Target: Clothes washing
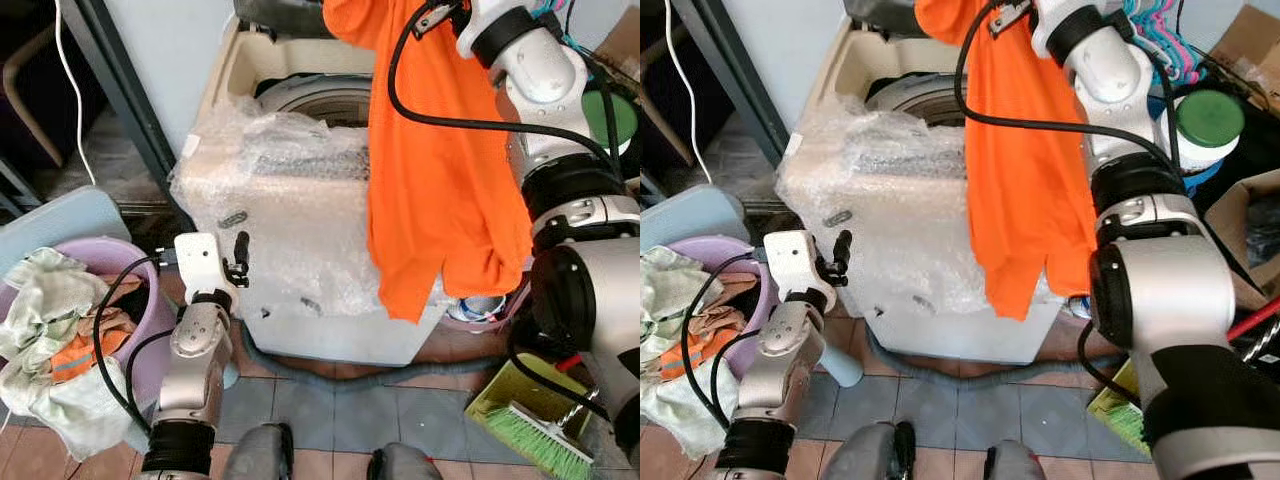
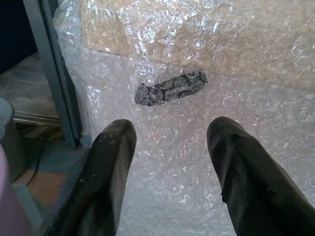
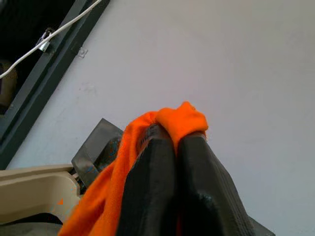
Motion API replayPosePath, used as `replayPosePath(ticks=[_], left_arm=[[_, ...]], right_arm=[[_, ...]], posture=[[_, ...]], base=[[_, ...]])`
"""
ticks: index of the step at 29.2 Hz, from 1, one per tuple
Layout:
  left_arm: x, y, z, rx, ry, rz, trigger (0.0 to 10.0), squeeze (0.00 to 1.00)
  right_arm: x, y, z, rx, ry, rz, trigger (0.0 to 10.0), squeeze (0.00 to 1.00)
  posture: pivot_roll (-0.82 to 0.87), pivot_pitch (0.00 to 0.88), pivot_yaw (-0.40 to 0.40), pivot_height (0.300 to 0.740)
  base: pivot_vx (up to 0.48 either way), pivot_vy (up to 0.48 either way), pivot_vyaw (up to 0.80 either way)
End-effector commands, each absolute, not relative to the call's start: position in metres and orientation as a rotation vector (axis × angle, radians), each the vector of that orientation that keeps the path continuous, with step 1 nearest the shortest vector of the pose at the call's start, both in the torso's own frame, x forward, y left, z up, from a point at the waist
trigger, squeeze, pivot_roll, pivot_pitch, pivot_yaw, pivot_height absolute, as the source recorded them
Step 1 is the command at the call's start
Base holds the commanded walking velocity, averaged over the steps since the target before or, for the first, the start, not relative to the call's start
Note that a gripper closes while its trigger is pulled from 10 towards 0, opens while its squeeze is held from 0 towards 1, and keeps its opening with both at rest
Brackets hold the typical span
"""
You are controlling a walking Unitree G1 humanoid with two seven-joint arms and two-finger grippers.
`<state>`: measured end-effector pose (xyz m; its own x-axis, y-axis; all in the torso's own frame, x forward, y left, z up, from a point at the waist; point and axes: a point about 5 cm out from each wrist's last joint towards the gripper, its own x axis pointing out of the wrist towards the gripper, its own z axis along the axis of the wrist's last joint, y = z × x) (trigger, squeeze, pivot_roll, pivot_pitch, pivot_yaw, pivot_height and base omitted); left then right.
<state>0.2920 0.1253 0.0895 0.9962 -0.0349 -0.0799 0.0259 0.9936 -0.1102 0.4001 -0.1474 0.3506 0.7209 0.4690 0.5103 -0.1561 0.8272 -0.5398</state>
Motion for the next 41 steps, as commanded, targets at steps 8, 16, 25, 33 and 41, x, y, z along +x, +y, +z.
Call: replayPosePath(ticks=[8, 16, 25, 33, 41], left_arm=[[0.291, 0.134, 0.087, -0.084, 0.081, -0.012, 10.0, 0.0], [0.291, 0.134, 0.088, -0.073, 0.077, -0.02, 10.0, 0.0], [0.291, 0.133, 0.089, -0.085, 0.062, -0.033, 10.0, 0.0], [0.291, 0.132, 0.089, -0.087, 0.063, -0.039, 10.0, 0.0], [0.291, 0.132, 0.088, -0.086, 0.068, -0.042, 10.0, 0.0]], right_arm=[[0.399, -0.137, 0.358, -0.467, -0.721, 0.381, 10.0, 0.0], [0.404, -0.143, 0.347, -0.437, -0.66, 0.325, 10.0, 0.0], [0.407, -0.149, 0.332, -0.394, -0.616, 0.233, 10.0, 0.0], [0.409, -0.153, 0.321, -0.348, -0.565, 0.198, 10.0, 0.0], [0.41, -0.156, 0.331, -0.348, -0.567, 0.183, 10.0, 0.0]], posture=[[-0.04, 0.072, 0.007, 0.74], [-0.04, 0.07, 0.009, 0.74], [-0.04, 0.07, 0.01, 0.74], [-0.04, 0.071, 0.012, 0.74], [-0.04, 0.069, 0.009, 0.74]], base=[[0.267, 0.207, 0.43], [0.0, 0.0, 0.0], [0.272, 0.0, 0.0], [0.331, 0.0, 0.0], [0.32, 0.0, 0.0]])
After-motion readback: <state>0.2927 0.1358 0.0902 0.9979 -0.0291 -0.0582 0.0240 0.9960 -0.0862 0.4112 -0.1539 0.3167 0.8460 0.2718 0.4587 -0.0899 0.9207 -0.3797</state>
